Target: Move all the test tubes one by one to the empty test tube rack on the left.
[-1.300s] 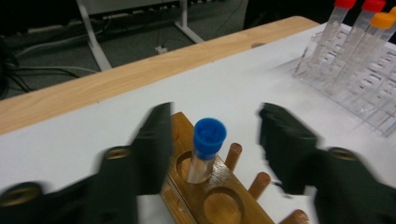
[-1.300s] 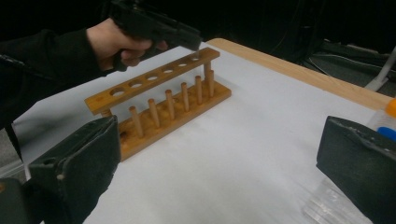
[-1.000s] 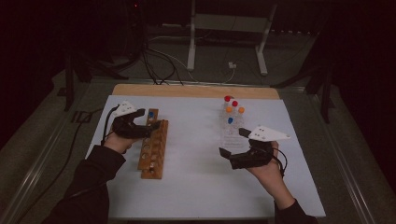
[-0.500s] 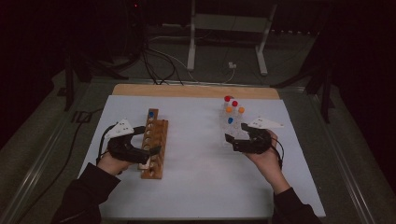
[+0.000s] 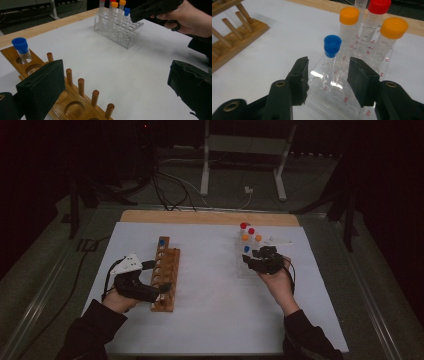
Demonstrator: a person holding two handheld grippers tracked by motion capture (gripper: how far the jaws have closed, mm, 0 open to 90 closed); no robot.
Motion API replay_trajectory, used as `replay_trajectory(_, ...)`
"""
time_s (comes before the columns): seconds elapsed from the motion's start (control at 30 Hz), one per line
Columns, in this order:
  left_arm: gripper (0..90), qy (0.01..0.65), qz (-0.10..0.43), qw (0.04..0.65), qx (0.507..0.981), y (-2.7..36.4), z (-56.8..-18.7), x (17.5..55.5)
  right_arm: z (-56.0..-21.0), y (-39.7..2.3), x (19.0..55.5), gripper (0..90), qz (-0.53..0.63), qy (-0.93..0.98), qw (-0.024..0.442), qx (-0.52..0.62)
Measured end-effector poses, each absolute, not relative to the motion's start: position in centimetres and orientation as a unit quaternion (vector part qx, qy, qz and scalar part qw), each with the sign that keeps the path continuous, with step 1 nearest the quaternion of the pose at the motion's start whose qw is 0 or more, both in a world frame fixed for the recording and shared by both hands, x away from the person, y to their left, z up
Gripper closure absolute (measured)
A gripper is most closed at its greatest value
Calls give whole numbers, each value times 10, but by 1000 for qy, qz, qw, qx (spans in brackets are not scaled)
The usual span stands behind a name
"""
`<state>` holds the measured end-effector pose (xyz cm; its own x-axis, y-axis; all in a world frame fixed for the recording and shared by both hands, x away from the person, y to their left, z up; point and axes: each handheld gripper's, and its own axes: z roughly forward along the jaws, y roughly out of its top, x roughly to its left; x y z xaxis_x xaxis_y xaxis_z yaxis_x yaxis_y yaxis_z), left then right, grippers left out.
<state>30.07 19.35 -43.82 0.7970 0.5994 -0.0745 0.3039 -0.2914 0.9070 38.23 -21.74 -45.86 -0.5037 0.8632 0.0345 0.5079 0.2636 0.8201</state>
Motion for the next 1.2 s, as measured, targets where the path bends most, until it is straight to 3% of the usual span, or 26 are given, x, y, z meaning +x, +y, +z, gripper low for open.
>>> replay_trajectory(0.57, 21, 289, 145, 511, 796, 193, -442, 302, -467, -205, 395, 741, 383, 770, 226, 457)
replay_trajectory(0.8, 20, 289, 144, 510, 797, 194, -442, 303, -467, -202, 394, 770, 380, 772, 232, 454)
replay_trajectory(1.2, 20, 278, 142, 515, 798, 192, -435, 299, -437, -206, 384, 772, 401, 766, 249, 437)
